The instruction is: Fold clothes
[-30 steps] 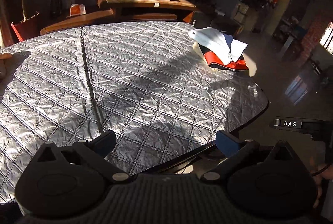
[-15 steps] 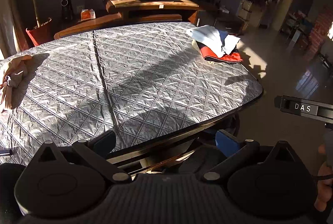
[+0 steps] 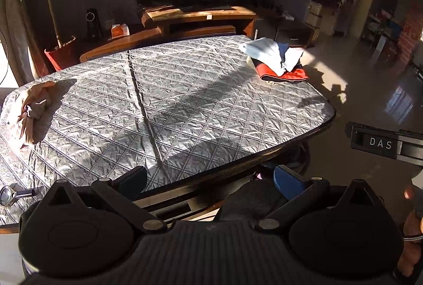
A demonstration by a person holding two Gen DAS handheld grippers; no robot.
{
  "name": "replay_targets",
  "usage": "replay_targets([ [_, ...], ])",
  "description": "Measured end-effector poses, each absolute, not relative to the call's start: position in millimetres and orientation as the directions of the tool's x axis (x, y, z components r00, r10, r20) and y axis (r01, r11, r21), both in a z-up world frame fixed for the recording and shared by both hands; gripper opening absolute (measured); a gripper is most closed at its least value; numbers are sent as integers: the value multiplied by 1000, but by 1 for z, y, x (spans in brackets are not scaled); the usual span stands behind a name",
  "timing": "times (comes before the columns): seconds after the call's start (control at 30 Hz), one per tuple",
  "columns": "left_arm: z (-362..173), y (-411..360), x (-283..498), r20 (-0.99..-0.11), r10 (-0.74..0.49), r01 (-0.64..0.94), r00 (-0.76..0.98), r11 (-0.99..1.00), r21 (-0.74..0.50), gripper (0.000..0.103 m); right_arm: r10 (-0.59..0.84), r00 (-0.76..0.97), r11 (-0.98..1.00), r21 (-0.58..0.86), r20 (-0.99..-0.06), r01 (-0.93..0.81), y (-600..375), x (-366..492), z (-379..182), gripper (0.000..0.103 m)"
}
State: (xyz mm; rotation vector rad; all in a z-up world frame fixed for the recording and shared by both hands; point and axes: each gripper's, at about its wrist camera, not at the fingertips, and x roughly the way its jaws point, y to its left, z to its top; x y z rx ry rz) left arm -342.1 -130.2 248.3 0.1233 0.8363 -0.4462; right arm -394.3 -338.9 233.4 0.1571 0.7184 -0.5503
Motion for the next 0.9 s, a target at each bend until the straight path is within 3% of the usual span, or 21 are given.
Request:
replay_targets([
  [0.9,216,-139,-328,-801,-302,423,517,904,-68,102,-396,630,876,-69,-668,478,-325,-377,221,103],
])
